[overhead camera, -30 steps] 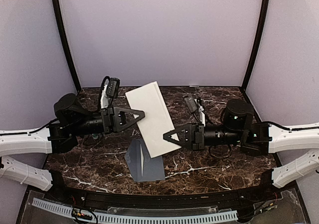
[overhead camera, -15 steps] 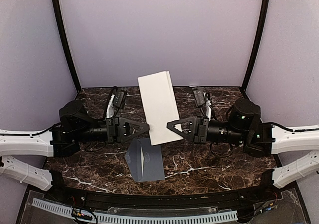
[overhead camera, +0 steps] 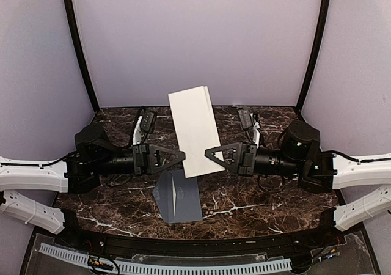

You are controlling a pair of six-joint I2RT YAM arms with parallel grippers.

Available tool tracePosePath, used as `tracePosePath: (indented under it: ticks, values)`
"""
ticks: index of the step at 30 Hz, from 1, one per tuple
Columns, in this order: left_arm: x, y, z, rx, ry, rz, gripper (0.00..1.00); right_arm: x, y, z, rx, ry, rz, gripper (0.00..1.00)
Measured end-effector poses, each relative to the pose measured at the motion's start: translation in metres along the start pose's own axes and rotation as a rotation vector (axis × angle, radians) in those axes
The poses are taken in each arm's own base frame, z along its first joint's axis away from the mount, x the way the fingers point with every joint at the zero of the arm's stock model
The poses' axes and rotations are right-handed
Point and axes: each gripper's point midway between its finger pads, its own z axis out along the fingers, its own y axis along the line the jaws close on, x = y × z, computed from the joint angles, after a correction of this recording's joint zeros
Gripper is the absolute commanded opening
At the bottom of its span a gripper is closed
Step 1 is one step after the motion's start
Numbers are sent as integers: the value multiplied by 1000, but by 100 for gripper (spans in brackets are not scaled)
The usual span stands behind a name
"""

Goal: Place the letter into the envelope and seal it
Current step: Fold the letter.

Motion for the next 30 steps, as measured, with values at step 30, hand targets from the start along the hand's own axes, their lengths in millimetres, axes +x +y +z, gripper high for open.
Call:
tracePosePath:
  ticks: [30]
  values:
    - [-14,2,1,-27,-87,46,0,7,5,3,-38,35,11,0]
